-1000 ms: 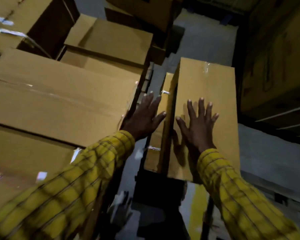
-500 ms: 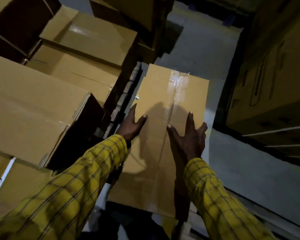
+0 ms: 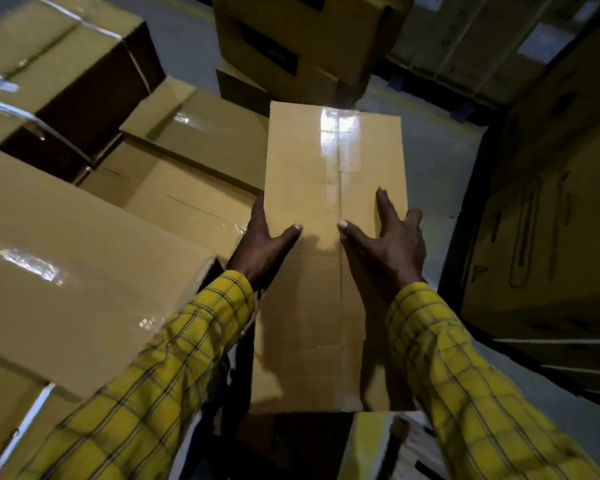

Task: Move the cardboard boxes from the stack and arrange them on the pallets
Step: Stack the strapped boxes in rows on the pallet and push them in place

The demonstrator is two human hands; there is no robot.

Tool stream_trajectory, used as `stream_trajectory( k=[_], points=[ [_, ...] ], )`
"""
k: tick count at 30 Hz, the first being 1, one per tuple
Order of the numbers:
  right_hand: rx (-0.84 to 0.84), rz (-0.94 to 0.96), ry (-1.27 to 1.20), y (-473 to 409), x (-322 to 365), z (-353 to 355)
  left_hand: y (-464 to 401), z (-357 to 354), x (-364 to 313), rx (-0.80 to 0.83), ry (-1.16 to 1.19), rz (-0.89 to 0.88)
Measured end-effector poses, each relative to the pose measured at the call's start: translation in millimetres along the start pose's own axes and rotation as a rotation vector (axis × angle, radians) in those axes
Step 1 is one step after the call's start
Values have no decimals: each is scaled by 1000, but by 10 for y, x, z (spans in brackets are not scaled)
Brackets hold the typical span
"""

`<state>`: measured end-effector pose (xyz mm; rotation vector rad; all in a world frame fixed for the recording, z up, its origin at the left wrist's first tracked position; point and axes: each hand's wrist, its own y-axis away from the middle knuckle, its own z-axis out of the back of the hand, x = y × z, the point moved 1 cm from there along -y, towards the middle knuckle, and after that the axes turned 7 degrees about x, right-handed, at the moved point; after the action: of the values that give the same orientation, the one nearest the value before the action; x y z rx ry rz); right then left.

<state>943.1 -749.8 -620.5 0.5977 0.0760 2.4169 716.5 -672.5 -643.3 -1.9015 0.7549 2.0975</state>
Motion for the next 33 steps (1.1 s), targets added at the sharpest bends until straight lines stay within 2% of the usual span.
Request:
stream_trajectory(
  k=[3, 10, 14, 17, 24, 28, 33],
  points=[
    [-34, 59, -6, -481, 598, 137, -273, 338, -200, -78, 51, -22],
    [-52, 228, -2, -1588, 2421, 164, -884, 1358, -457, -371, 132, -57],
    [54, 363, 51, -1945, 3445, -233, -1001, 1998, -394, -533, 176, -36],
    [151, 452, 83, -2074, 3967, -680, -1036, 2390, -232, -636, 193, -3],
    [306, 485, 158, -2308, 4471, -1611, -1136, 2781, 171, -741, 319, 139],
    [358, 536, 177, -2444, 4580, -1943, -1232, 2816, 287, -815, 296, 267],
    [442, 564, 202, -2513, 4643, -2360, -1322, 2860, 406, -803, 230, 410]
  ],
)
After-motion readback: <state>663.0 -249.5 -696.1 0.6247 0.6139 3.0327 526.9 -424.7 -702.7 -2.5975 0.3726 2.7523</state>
